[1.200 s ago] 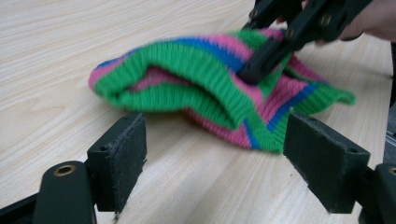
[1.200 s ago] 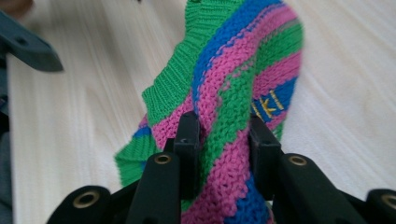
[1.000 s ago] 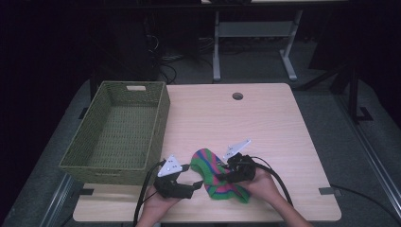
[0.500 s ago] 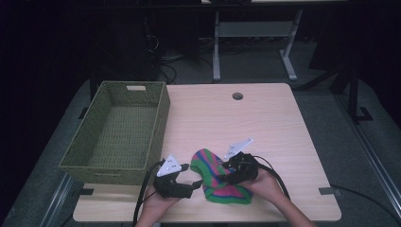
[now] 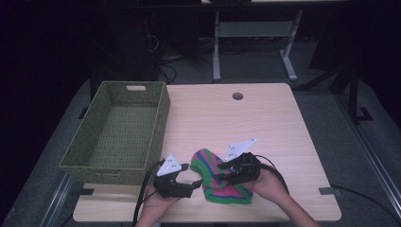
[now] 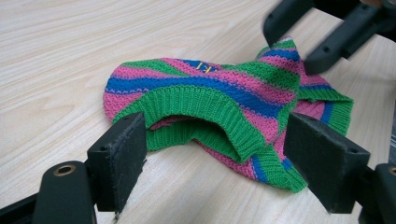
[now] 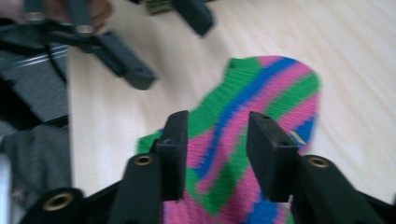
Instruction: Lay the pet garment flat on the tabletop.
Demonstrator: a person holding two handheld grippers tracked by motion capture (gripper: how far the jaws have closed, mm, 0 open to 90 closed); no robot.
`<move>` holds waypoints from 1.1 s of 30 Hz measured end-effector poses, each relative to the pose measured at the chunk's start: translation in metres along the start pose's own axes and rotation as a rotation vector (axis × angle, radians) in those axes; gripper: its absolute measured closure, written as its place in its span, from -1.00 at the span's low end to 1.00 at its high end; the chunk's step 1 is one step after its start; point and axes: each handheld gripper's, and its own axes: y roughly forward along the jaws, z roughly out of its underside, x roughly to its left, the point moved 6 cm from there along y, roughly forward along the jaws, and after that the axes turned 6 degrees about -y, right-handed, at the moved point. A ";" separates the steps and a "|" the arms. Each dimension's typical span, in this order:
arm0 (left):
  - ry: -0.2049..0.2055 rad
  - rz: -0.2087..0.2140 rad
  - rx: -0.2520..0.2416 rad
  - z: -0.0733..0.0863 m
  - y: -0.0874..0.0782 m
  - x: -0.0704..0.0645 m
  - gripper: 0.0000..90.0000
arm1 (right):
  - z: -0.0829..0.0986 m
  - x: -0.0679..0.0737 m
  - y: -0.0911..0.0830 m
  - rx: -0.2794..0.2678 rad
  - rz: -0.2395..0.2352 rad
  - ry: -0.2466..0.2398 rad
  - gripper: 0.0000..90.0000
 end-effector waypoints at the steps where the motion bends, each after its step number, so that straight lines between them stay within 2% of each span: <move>1: -0.002 0.000 -0.001 0.000 0.000 0.000 -0.53 | -0.001 0.002 0.002 0.006 -0.006 -0.005 0.40; 2: -0.002 -0.001 -0.001 0.000 0.000 -0.001 -0.53 | -0.002 0.003 0.004 0.015 -0.004 -0.024 0.45; 4: -0.002 0.000 -0.001 0.000 -0.001 -0.001 -0.53 | -0.003 0.007 0.010 0.028 -0.025 -0.025 0.49; 7: -0.003 0.001 -0.001 0.000 -0.001 0.000 -0.53 | 0.000 0.008 0.021 0.076 -0.026 -0.062 0.51; 15: 0.001 -0.001 0.001 0.000 -0.002 0.002 -0.53 | 0.004 0.013 0.043 0.146 -0.054 -0.074 0.47; 21: 0.001 -0.002 -0.002 0.000 -0.003 0.001 -0.53 | 0.009 0.013 0.052 0.188 -0.040 -0.099 0.46; 25: 0.001 -0.002 -0.002 0.000 -0.003 0.002 -0.53 | 0.011 0.014 0.055 0.196 -0.026 -0.114 0.45; 33: 0.004 0.000 0.002 0.000 -0.002 0.001 -0.53 | 0.015 0.014 0.056 0.191 0.001 -0.114 0.54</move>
